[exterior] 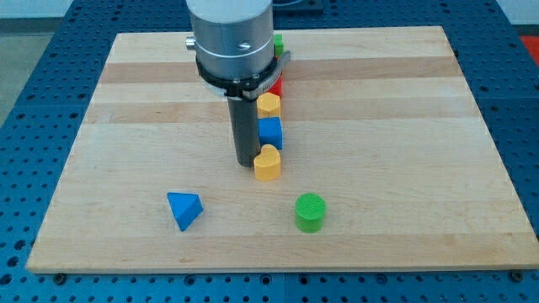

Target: Push the yellow heart a bit up

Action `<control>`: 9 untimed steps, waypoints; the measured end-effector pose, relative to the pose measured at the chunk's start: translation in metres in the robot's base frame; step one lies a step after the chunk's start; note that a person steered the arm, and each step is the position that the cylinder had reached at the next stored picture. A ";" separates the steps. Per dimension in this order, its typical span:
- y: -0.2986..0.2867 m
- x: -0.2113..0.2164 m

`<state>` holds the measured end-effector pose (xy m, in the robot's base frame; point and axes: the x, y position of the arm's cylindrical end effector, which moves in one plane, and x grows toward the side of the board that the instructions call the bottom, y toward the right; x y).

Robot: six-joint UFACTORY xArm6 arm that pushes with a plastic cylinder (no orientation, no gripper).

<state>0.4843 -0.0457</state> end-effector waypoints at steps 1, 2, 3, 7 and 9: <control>0.000 0.009; -0.007 0.008; -0.027 0.012; 0.016 0.052; 0.020 0.050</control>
